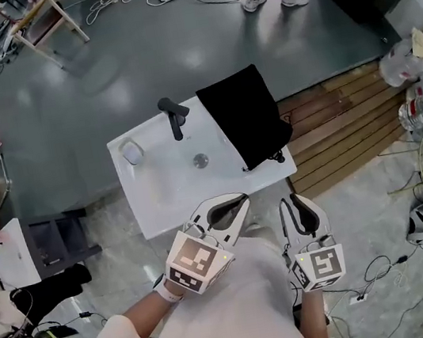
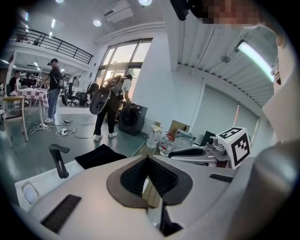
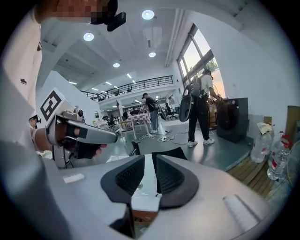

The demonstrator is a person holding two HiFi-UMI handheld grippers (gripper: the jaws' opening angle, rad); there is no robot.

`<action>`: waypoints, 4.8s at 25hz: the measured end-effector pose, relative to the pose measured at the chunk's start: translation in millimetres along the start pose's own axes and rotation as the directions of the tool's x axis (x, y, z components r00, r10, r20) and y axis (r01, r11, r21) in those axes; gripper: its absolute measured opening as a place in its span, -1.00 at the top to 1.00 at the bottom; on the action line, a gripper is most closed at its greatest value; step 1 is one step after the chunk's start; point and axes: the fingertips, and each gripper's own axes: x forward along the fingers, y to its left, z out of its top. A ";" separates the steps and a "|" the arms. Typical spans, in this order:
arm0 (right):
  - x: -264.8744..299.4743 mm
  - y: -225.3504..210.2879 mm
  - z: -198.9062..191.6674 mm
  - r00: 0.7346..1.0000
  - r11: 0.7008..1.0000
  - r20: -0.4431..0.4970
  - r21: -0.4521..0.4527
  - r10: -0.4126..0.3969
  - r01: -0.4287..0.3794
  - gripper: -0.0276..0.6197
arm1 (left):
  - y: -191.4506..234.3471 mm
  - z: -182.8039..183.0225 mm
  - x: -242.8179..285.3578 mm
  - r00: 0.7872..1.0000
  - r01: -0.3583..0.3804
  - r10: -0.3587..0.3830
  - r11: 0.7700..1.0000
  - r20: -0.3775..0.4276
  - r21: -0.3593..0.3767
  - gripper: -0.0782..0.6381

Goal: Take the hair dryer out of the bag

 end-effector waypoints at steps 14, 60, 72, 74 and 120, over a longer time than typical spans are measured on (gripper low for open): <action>25.8 -29.6 -20.8 0.998 0.999 -0.042 0.019 -0.046 0.047 0.63 | 23.0 -22.0 54.7 0.997 0.032 -0.031 0.999 -0.069 0.024 0.76; 112.9 -121.6 -132.7 0.991 0.996 -0.134 0.085 0.000 0.012 0.62 | 115.0 -159.6 251.1 0.899 -0.080 0.270 0.875 -0.345 0.477 0.27; 126.7 -119.4 -132.7 0.990 0.997 -0.144 0.073 0.000 0.011 0.59 | 133.7 -139.2 246.3 0.928 -0.109 0.170 0.975 -0.331 0.195 0.72; 129.9 -122.7 -132.5 0.989 0.998 -0.150 0.066 -0.001 0.011 0.53 | 134.5 -132.3 246.7 0.936 -0.097 0.135 0.987 -0.324 0.131 0.72; 269.6 -144.0 -195.0 0.866 0.994 -0.499 0.109 0.025 0.033 0.13 | 177.2 -104.0 255.7 0.962 -0.129 0.081 0.976 -0.262 -0.174 0.72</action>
